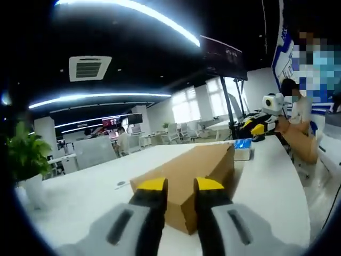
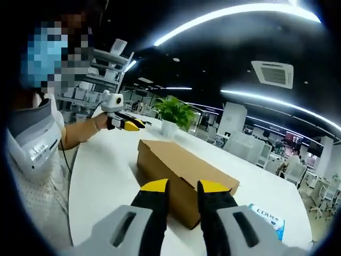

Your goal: Operate the shoe box by opening the lid, removing the specified soft item, and placing it in the target area until the item is outside and the box remains undamaged.

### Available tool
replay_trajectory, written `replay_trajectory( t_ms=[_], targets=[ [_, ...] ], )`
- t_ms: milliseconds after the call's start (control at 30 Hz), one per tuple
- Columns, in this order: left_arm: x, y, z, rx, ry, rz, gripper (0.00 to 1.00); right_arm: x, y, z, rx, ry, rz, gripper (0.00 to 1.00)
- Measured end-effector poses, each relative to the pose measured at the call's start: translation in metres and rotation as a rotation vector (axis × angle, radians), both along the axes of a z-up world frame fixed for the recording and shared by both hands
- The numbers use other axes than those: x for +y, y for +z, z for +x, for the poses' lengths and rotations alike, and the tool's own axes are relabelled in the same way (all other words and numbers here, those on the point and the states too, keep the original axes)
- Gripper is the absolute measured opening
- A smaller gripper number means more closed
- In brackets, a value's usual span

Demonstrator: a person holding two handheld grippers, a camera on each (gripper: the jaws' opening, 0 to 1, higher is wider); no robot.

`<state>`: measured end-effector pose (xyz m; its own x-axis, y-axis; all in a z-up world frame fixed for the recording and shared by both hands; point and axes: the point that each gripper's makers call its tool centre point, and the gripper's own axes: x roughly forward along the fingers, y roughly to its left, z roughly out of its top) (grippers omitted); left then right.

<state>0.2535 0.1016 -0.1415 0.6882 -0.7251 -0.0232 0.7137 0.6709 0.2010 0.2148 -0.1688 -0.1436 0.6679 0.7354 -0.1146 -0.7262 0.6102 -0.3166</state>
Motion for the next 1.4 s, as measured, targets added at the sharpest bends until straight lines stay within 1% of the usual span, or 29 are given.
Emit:
replay_trajectory(
  t_ms=[100, 167, 267, 300, 333, 367, 400, 467, 500, 567, 600, 667, 700, 767, 800, 833, 867, 900, 933, 967, 1000, 1033, 1100, 1133, 1200, 1233, 1300, 1367, 1400],
  targets=[
    [0.01, 0.014, -0.005, -0.021, 0.039, 0.008, 0.2, 0.0, 0.006, 0.0, -0.018, -0.009, 0.017, 0.2],
    [0.014, 0.02, -0.008, -0.026, 0.062, 0.022, 0.21, -0.003, 0.01, 0.0, -0.026, -0.022, 0.028, 0.17],
    [0.025, 0.028, -0.017, -0.051, 0.121, 0.012, 0.25, -0.011, 0.015, 0.001, -0.049, -0.055, 0.043, 0.16],
    [0.03, 0.03, -0.018, -0.069, 0.164, 0.012, 0.26, -0.013, 0.016, 0.001, -0.054, -0.066, 0.048, 0.16],
    [0.033, 0.031, -0.019, -0.083, 0.188, 0.014, 0.26, -0.016, 0.018, 0.002, -0.06, -0.08, 0.055, 0.16],
    [0.041, 0.033, -0.021, -0.108, 0.239, 0.018, 0.27, -0.019, 0.018, 0.001, -0.069, -0.091, 0.055, 0.17],
    [0.047, 0.033, -0.023, -0.122, 0.274, 0.027, 0.27, -0.025, 0.019, 0.003, -0.084, -0.12, 0.062, 0.17],
    [0.06, 0.031, -0.025, -0.126, 0.352, 0.024, 0.28, -0.032, 0.019, 0.005, -0.102, -0.158, 0.066, 0.17],
    [0.067, 0.031, -0.026, -0.133, 0.395, 0.015, 0.28, -0.036, 0.02, 0.006, -0.111, -0.179, 0.078, 0.18],
    [0.076, 0.033, -0.028, -0.154, 0.444, 0.002, 0.29, -0.042, 0.018, 0.008, -0.114, -0.203, 0.103, 0.18],
    [0.086, 0.033, -0.03, -0.166, 0.501, -0.029, 0.3, -0.045, 0.017, 0.009, -0.114, -0.213, 0.114, 0.19],
    [0.097, 0.03, -0.031, -0.173, 0.556, -0.057, 0.32, -0.056, 0.013, 0.01, -0.111, -0.271, 0.134, 0.21],
    [0.102, 0.028, -0.032, -0.177, 0.579, -0.065, 0.32, -0.063, 0.011, 0.01, -0.115, -0.307, 0.129, 0.21],
    [0.107, 0.025, -0.033, -0.191, 0.607, -0.085, 0.32, -0.074, 0.008, 0.008, -0.14, -0.364, 0.124, 0.22],
    [0.11, 0.022, -0.033, -0.195, 0.627, -0.097, 0.33, -0.081, 0.006, 0.007, -0.149, -0.398, 0.137, 0.22],
    [0.113, 0.019, -0.032, -0.2, 0.644, -0.103, 0.33, -0.09, 0.007, 0.008, -0.174, -0.441, 0.162, 0.23],
    [0.116, 0.016, -0.03, -0.202, 0.66, -0.106, 0.33, -0.095, 0.009, 0.01, -0.202, -0.466, 0.188, 0.23],
    [0.118, 0.014, -0.028, -0.202, 0.67, -0.107, 0.33, -0.101, 0.01, 0.014, -0.219, -0.486, 0.219, 0.23],
    [0.121, 0.012, -0.025, -0.203, 0.686, -0.107, 0.33, -0.104, 0.01, 0.016, -0.225, -0.497, 0.236, 0.24],
    [0.124, 0.01, -0.02, -0.203, 0.7, -0.11, 0.34, -0.111, 0.009, 0.023, -0.237, -0.521, 0.276, 0.24],
    [0.126, 0.009, -0.018, -0.203, 0.707, -0.114, 0.34, -0.116, 0.008, 0.027, -0.244, -0.543, 0.298, 0.25],
    [0.127, 0.007, -0.016, -0.199, 0.713, -0.117, 0.34, -0.119, 0.004, 0.031, -0.248, -0.555, 0.299, 0.25],
    [0.13, 0.004, -0.013, -0.206, 0.739, -0.109, 0.34, -0.118, -0.004, 0.035, -0.251, -0.563, 0.288, 0.25],
    [0.133, 0.002, -0.013, -0.21, 0.754, -0.103, 0.34, -0.116, -0.008, 0.034, -0.233, -0.563, 0.28, 0.25],
    [0.136, -0.001, -0.013, -0.216, 0.771, -0.101, 0.34, -0.11, -0.007, 0.03, -0.253, -0.544, 0.289, 0.25],
    [0.139, -0.003, -0.014, -0.212, 0.782, -0.092, 0.35, -0.108, -0.007, 0.03, -0.253, -0.54, 0.29, 0.25],
    [0.143, -0.003, -0.014, -0.217, 0.801, -0.082, 0.35, -0.104, -0.012, 0.031, -0.236, -0.525, 0.281, 0.25],
    [0.144, -0.003, -0.015, -0.222, 0.812, -0.079, 0.35, -0.104, -0.02, 0.035, -0.208, -0.541, 0.252, 0.25],
    [0.143, -0.002, -0.017, -0.231, 0.815, -0.081, 0.35, -0.102, -0.022, 0.036, -0.205, -0.543, 0.241, 0.25]
  ],
)
